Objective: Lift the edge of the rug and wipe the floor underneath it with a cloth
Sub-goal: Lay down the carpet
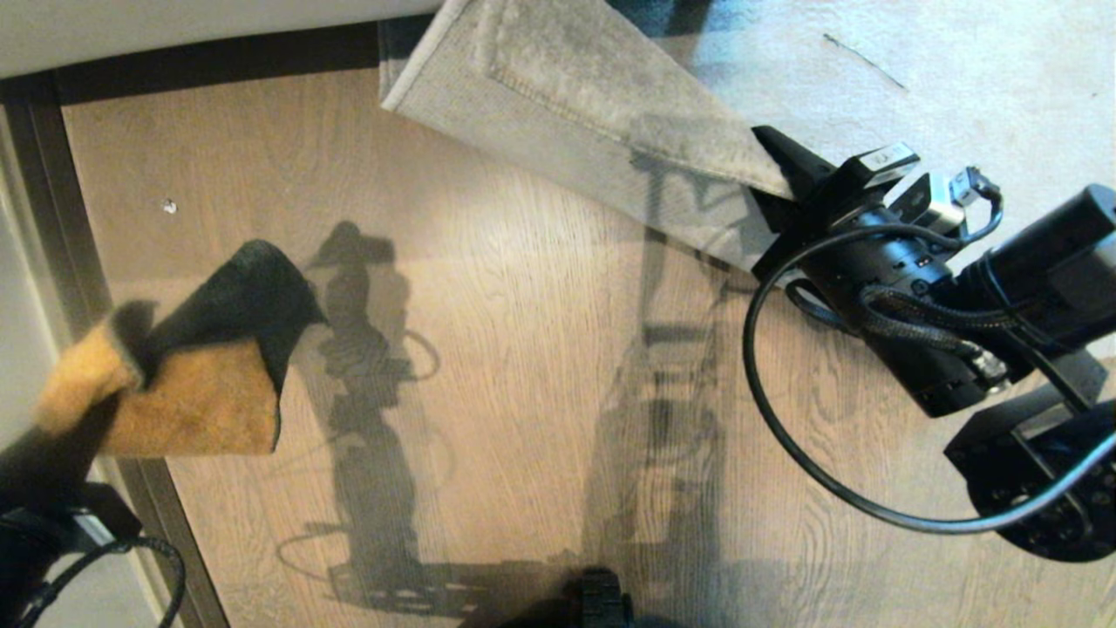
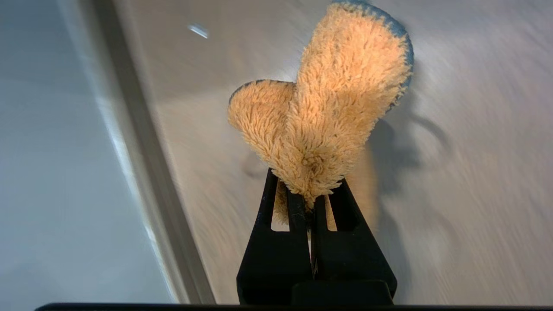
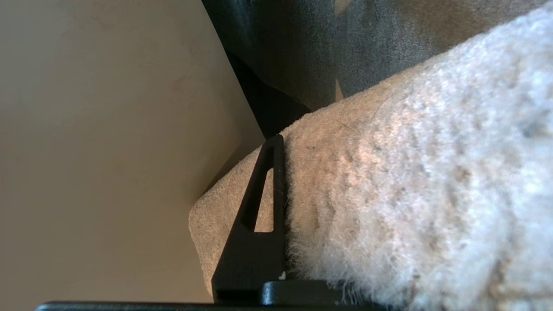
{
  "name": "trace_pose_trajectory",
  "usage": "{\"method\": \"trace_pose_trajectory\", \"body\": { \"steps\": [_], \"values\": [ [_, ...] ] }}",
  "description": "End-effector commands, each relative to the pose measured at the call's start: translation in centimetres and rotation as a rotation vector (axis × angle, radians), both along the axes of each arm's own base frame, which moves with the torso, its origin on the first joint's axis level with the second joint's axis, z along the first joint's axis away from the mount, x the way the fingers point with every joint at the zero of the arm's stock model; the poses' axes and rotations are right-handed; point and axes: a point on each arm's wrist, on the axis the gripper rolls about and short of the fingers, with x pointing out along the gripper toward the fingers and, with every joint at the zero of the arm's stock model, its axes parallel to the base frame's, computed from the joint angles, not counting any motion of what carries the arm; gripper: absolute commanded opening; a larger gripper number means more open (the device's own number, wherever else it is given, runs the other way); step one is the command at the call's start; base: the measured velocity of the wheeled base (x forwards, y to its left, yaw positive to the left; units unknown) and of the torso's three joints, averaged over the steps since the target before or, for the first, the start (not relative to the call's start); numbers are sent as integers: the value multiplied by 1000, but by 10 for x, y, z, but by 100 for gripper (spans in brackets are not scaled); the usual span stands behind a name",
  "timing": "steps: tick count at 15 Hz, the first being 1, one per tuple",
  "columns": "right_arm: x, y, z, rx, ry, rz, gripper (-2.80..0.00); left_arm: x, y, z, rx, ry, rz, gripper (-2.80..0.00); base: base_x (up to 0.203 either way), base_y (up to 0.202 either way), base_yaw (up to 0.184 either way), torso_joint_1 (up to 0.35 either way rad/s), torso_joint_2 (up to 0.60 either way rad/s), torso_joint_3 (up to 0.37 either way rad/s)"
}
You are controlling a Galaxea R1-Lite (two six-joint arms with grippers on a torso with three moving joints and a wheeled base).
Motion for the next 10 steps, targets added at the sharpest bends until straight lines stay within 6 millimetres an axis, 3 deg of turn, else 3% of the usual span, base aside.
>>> {"method": "trace_pose_trajectory", "body": {
  "steps": [1, 7, 10],
  "values": [
    [-2, -1, 3, 31, -35, 5, -280, -22, 7, -5, 6, 15, -54, -280, 0, 0, 0, 0, 0, 0],
    [-3, -2, 2, 26, -30, 0, -280, -81, 23, -49, 9, 152, -323, -280, 0, 0, 0, 0, 0, 0],
    [-4, -2, 2, 26, -30, 2, -280, -90, 24, -69, -26, 282, -439, -280, 0, 0, 0, 0, 0, 0]
  ]
}}
